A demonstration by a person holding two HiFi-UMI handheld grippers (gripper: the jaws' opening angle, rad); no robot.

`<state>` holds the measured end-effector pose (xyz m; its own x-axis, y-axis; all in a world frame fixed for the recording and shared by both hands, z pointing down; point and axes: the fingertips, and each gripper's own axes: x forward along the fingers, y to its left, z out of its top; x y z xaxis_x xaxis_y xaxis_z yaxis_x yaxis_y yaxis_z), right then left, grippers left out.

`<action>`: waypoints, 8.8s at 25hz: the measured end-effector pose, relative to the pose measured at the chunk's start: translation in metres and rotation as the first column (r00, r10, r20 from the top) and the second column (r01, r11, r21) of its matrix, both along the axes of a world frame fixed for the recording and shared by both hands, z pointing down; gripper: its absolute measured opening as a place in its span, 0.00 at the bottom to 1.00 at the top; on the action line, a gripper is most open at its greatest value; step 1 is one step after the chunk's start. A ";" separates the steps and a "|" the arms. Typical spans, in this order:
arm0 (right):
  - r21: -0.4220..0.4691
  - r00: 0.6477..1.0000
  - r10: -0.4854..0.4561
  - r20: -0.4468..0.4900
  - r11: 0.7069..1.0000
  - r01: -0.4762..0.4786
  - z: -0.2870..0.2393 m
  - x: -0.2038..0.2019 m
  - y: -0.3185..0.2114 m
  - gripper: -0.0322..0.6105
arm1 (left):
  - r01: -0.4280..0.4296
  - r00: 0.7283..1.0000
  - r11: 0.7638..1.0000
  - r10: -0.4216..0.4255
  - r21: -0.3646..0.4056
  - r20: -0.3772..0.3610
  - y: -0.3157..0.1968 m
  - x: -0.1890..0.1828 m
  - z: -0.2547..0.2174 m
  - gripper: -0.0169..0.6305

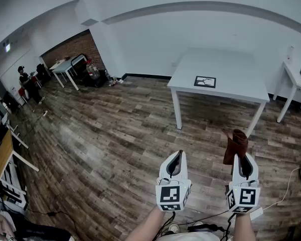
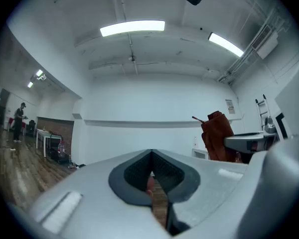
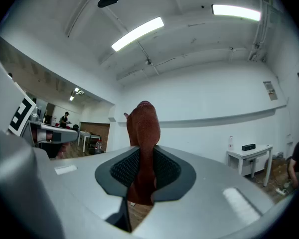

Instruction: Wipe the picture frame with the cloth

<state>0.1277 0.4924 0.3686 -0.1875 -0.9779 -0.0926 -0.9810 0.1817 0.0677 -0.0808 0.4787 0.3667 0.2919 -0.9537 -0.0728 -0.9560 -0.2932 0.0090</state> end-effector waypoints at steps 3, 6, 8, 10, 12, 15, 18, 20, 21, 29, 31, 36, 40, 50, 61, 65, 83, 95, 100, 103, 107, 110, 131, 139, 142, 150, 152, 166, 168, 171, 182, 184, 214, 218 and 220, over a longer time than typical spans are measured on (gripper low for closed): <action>-0.002 1.000 0.005 0.002 1.000 -0.005 0.004 0.005 0.002 0.20 | -0.005 1.000 1.000 0.005 -0.003 0.005 0.002 0.006 0.003 0.03; -0.001 1.000 0.006 0.003 1.000 -0.006 0.003 0.009 0.003 0.20 | -0.006 1.000 1.000 0.006 -0.001 0.004 0.002 0.009 0.002 0.03; 0.000 1.000 0.007 -0.001 1.000 -0.007 0.003 0.011 0.003 0.20 | -0.003 1.000 1.000 0.003 0.005 0.004 0.002 0.011 0.002 0.03; 0.000 1.000 0.007 -0.002 1.000 -0.007 0.003 0.014 0.002 0.20 | 0.000 1.000 1.000 0.000 0.005 0.004 0.002 0.014 0.002 0.03; 0.000 1.000 0.007 -0.003 1.000 -0.007 0.003 0.018 0.002 0.20 | 0.003 1.000 1.000 -0.003 0.003 0.007 0.000 0.017 0.001 0.03; 0.003 1.000 0.004 0.004 1.000 -0.004 0.003 0.027 -0.001 0.20 | 0.009 1.000 1.000 -0.010 0.006 0.011 -0.003 0.024 0.001 0.03; 0.008 1.000 -0.006 0.010 1.000 0.006 0.005 0.034 -0.007 0.20 | 0.011 1.000 1.000 -0.011 0.000 0.007 -0.008 0.035 0.004 0.03; 0.007 1.000 -0.019 0.015 1.000 0.019 0.007 0.041 -0.011 0.20 | 0.020 1.000 1.000 -0.020 -0.009 0.001 -0.012 0.042 0.008 0.03; 0.008 1.000 -0.025 0.016 1.000 0.025 0.008 0.045 -0.013 0.20 | 0.027 1.000 1.000 -0.027 -0.013 -0.003 -0.014 0.045 0.010 0.03; 0.009 0.999 -0.051 0.014 0.999 0.050 0.014 0.065 -0.040 0.20 | 0.040 0.999 0.999 -0.040 -0.008 -0.005 -0.038 0.068 0.009 0.03; 0.005 0.999 -0.051 0.009 0.999 0.051 0.016 0.066 -0.051 0.20 | 0.040 0.999 0.999 -0.040 -0.004 -0.003 -0.050 0.070 0.011 0.03; -0.001 0.999 -0.046 -0.007 0.999 0.046 0.021 0.065 -0.093 0.20 | 0.033 0.999 0.999 -0.033 0.012 0.018 -0.097 0.069 0.015 0.03; -0.020 0.999 -0.031 -0.008 0.999 0.031 0.026 0.058 -0.145 0.20 | 0.021 1.000 1.000 -0.022 0.021 0.020 -0.153 0.059 0.012 0.03; -0.045 1.000 0.015 -0.012 0.999 -0.015 0.029 0.012 -0.298 0.20 | -0.035 0.999 0.999 0.034 0.025 0.040 -0.301 0.017 0.013 0.03; -0.069 1.000 0.026 -0.012 0.997 -0.027 0.040 -0.005 -0.404 0.20 | -0.036 0.999 0.999 0.036 0.000 0.020 -0.409 -0.001 0.026 0.03; -0.081 1.000 0.024 -0.013 0.996 -0.025 0.052 0.005 -0.447 0.20 | -0.042 0.999 0.999 0.042 -0.006 0.022 -0.451 0.010 0.035 0.03; -0.185 0.999 -0.029 0.016 0.982 0.031 0.093 0.052 -0.664 0.20 | -0.023 1.000 1.000 0.023 -0.004 0.007 -0.662 0.078 0.052 0.03; -0.258 0.999 0.041 0.015 0.965 -0.036 0.111 0.018 -0.748 0.20 | -0.134 0.991 0.990 0.134 -0.040 -0.009 -0.762 0.066 0.074 0.03; -0.270 0.998 0.069 0.005 0.961 -0.065 0.112 0.005 -0.767 0.20 | -0.171 0.985 0.984 0.171 -0.047 -0.007 -0.786 0.062 0.080 0.03; -0.291 0.998 0.069 0.008 0.955 -0.063 0.121 0.002 -0.770 0.20 | -0.175 0.984 0.982 0.175 -0.074 -0.002 -0.790 0.064 0.091 0.03; -0.312 0.997 0.068 0.029 0.949 -0.055 0.129 0.003 -0.781 0.20 | -0.167 0.986 0.983 0.167 -0.079 -0.002 -0.800 0.066 0.097 0.03; -0.323 0.998 0.061 0.025 0.945 -0.049 0.132 0.005 -0.785 0.20 | -0.159 0.987 0.983 0.160 -0.096 -0.001 -0.803 0.068 0.101 0.03; -0.761 0.978 0.009 0.211 0.629 0.158 0.271 -0.064 -0.886 0.20 | -0.090 0.996 0.992 0.090 -0.087 -0.008 -0.807 0.047 0.094 0.03; -0.837 0.983 0.054 0.178 0.533 0.122 0.300 -0.066 -0.900 0.20 | -0.088 0.996 0.991 0.088 -0.098 0.000 -0.805 0.044 0.096 0.03; -0.841 0.984 0.057 0.170 0.528 0.115 0.302 -0.062 -0.900 0.20 | -0.087 0.996 0.989 0.088 -0.121 0.002 -0.804 0.043 0.097 0.03; -0.856 0.978 0.157 0.136 0.515 0.037 0.304 -0.005 -0.888 0.20 | -0.119 0.993 0.989 0.119 -0.089 -0.001 -0.803 0.058 0.096 0.03; -0.863 0.973 0.196 0.123 0.506 0.007 0.306 0.018 -0.883 0.20 | -0.127 0.992 0.988 0.127 -0.091 -0.005 -0.803 0.063 0.097 0.03; -0.854 0.953 0.278 0.120 0.519 -0.044 0.292 0.072 -0.865 0.20 | -0.168 0.986 0.981 0.167 -0.093 -0.023 -0.798 0.086 0.097 0.03; -0.842 0.960 0.237 0.149 0.540 -0.003 0.282 0.052 -0.867 0.20 | -0.159 0.987 0.983 0.158 -0.088 -0.025 -0.799 0.082 0.096 0.03; -0.822 0.968 0.154 0.200 0.564 0.080 0.266 0.010 -0.872 0.20 | -0.143 0.990 0.986 0.142 -0.087 -0.028 -0.800 0.077 0.095 0.03; -0.867 0.976 0.036 0.213 0.469 0.172 0.298 -0.087 -0.865 0.20 | -0.105 0.994 0.988 0.101 -0.113 -0.041 -0.798 0.059 0.098 0.03; -0.869 0.977 0.037 0.208 0.465 0.168 0.301 -0.086 -0.862 0.20 | -0.104 0.994 0.988 0.101 -0.112 -0.037 -0.796 0.057 0.098 0.03; -0.892 0.963 0.255 0.083 0.450 -0.042 0.310 0.092 -0.827 0.20 | -0.183 0.983 0.977 0.180 -0.112 -0.040 -0.808 0.096 0.103 0.03; -0.885 0.962 0.258 0.086 0.464 -0.045 0.307 0.096 -0.828 0.20 | -0.181 0.983 0.977 0.177 -0.110 -0.042 -0.809 0.096 0.103 0.03; -0.868 0.962 0.255 0.102 0.494 -0.039 0.296 0.095 -0.829 0.20 | -0.181 0.983 0.978 0.178 -0.107 -0.038 -0.809 0.097 0.102 0.03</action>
<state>0.2226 -0.3370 0.6644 -0.1167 -0.6081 0.7852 -0.9688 -0.1042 -0.2247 0.0158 -0.3302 0.4684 0.4582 -0.8887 0.0187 -0.8868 -0.4556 0.0770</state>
